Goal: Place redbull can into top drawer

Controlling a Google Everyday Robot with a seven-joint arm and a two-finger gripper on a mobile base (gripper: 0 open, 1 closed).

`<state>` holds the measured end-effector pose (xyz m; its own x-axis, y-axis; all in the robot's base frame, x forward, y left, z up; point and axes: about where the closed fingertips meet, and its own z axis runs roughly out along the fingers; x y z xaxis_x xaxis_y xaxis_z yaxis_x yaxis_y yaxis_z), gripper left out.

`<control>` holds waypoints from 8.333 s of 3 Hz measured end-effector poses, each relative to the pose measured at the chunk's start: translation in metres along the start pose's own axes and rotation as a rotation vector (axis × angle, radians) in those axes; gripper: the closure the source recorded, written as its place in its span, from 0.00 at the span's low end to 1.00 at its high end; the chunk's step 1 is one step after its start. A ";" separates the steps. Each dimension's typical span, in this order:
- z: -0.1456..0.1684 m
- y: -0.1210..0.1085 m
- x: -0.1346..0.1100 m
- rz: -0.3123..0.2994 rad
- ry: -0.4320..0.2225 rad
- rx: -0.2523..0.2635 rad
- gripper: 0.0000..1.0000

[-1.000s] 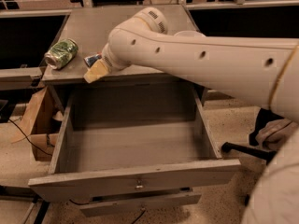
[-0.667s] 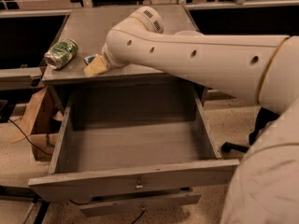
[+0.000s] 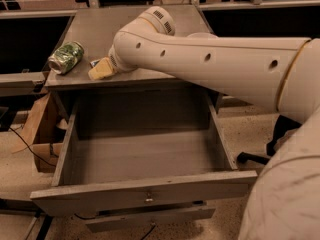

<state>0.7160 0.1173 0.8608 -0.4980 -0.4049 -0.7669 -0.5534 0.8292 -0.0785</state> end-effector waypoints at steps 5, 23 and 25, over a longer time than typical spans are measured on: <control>0.040 0.011 -0.024 0.072 0.078 -0.089 0.00; 0.074 0.065 0.212 0.201 0.722 0.036 0.59; 0.071 0.055 0.213 0.205 0.725 0.070 0.13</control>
Offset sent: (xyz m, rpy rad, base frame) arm 0.0251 0.0264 0.0051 0.0884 0.1160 0.0324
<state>0.6269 0.1046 0.6481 -0.9143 -0.3717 -0.1611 -0.3706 0.9280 -0.0381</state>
